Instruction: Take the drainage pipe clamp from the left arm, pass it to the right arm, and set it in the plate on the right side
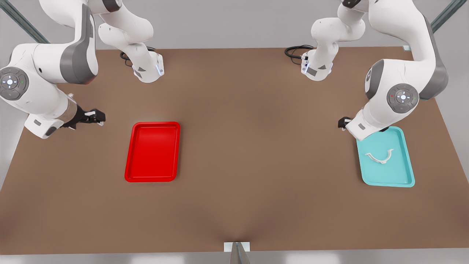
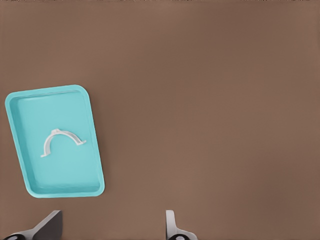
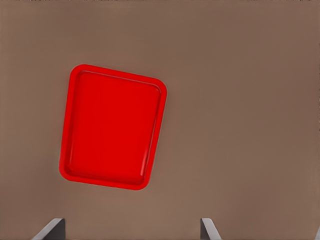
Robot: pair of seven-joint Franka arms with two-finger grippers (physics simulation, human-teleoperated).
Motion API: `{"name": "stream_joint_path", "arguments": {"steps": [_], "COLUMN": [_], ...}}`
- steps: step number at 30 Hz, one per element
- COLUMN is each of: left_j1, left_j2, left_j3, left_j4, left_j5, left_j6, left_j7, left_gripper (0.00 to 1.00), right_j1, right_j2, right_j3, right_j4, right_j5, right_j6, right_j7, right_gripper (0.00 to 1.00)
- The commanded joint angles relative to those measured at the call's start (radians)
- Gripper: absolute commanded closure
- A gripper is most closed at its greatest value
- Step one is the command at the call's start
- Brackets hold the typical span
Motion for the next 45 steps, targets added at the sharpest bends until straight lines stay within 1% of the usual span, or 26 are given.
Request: {"name": "stream_joint_path", "arguments": {"steps": [1,2,3,5,6,7,8,9,10,11,13,15,16,18,20,21,23,26,27,32,38,39,40,41,42,45], "left_j1": [0.000,0.000,0.008,0.138,0.181,0.209,0.232,0.242,0.265,0.278,0.293,0.304,0.304,0.315,0.316,0.316,0.316,0.315,0.307,0.319,0.344,0.344,0.344,0.344,0.344,0.344], "left_j2": [-0.001,0.010,0.042,0.178,0.208,0.243,0.258,0.258,0.290,0.320,0.358,0.378,0.395,0.418,0.419,0.430,0.439,0.442,0.438,0.478,0.484,0.488,0.495,0.496,0.496,0.499], "left_j3": [0.001,0.005,0.047,0.088,0.111,0.123,0.134,0.168,0.194,0.214,0.246,0.284,0.297,0.306,0.326,0.326,0.326,0.326,0.324,0.324,0.335,0.335,0.335,0.335,0.335,0.335], "left_j4": [0.000,0.000,-0.003,-0.026,-0.075,-0.084,-0.133,-0.217,-0.230,-0.230,-0.230,-0.227,-0.224,-0.224,-0.224,-0.224,-0.225,-0.230,-0.230,-0.230,-0.237,-0.239,-0.239,-0.239,-0.239,-0.239], "left_j5": [0.000,0.002,-0.020,-0.030,-0.034,-0.035,-0.035,-0.076,-0.173,-0.204,-0.212,-0.212,-0.210,-0.208,-0.207,-0.207,-0.207,-0.210,-0.210,-0.208,-0.208,-0.207,-0.208,-0.207,-0.207,-0.205], "left_j6": [0.038,0.038,0.069,0.306,0.414,0.443,0.509,0.618,0.627,0.630,0.664,0.684,0.686,0.788,0.802,0.840,0.851,0.837,0.802,0.825,0.814,0.816,0.820,0.822,0.822,0.822], "left_j7": [-0.019,-0.016,0.071,0.388,0.482,0.590,0.663,0.747,0.869,0.976,1.188,1.564,1.630,1.782,1.825,1.825,1.825,1.800,1.756,1.682,1.625,1.602,1.585,1.582,1.570,1.552], "left_gripper": [0.00,0.00,0.00,0.00,0.00,0.00,0.00,0.00,0.00,0.00,0.00,0.00,0.00,0.00,0.00,0.00,0.00,0.00,0.00,0.00,0.00,0.02,0.24,0.41,0.46,0.46], "right_j1": [0.001,0.001,0.003,0.003,0.001,0.003,0.003,0.001,0.004,0.007,0.003,0.010,0.007,0.012,0.012,0.012,0.015,0.015,0.015,0.015,0.015,0.015,0.015,0.015,0.015,0.015], "right_j2": [0.002,0.003,0.005,0.005,0.005,0.005,0.005,0.005,0.008,0.011,0.012,0.026,0.026,0.026,0.028,0.034,0.035,0.037,0.037,0.046,0.051,0.052,0.051,0.051,0.051,0.051], "right_j3": [0.000,0.001,0.001,0.001,0.001,0.001,0.001,0.001,0.001,0.001,0.003,0.001,0.001,0.003,0.003,0.003,0.005,0.009,0.009,0.009,0.009,0.009,0.009,0.009,0.009,0.009], "right_j4": [0.000,0.000,0.000,-0.002,-0.002,-0.002,-0.002,0.000,0.003,0.011,0.011,0.009,0.011,0.009,0.011,0.012,0.006,0.006,0.005,0.006,0.006,0.006,0.005,0.006,0.006,0.002], "right_j5": [-0.009,-0.007,-0.001,0.000,0.002,0.002,0.002,0.006,0.002,-0.003,0.006,0.002,0.000,-0.001,-0.006,-0.009,-0.006,0.000,0.000,0.000,0.000,0.002,0.002,0.000,0.002,-0.001], "right_j6": [0.041,0.041,0.042,0.048,0.050,0.051,0.051,0.051,0.063,0.076,0.077,0.074,0.070,0.047,0.048,0.057,0.048,0.045,0.041,0.048,0.050,0.048,0.047,0.045,0.045,0.042], "right_j7": [-0.061,-0.061,-0.060,-0.060,-0.060,-0.060,-0.060,-0.060,-0.057,-0.055,-0.051,-0.044,-0.047,-0.049,-0.044,-0.043,-0.043,-0.043,-0.043,-0.044,-0.043,-0.043,-0.043,-0.043,-0.044,-0.044], "right_gripper": [0.00,0.00,0.00,0.00,0.00,0.00,0.00,0.00,0.00,0.00,0.00,0.00,0.00,0.00,0.00,0.00,0.00,0.00,0.00,0.00,0.00,0.00,0.00,0.00,0.00,0.00]}}
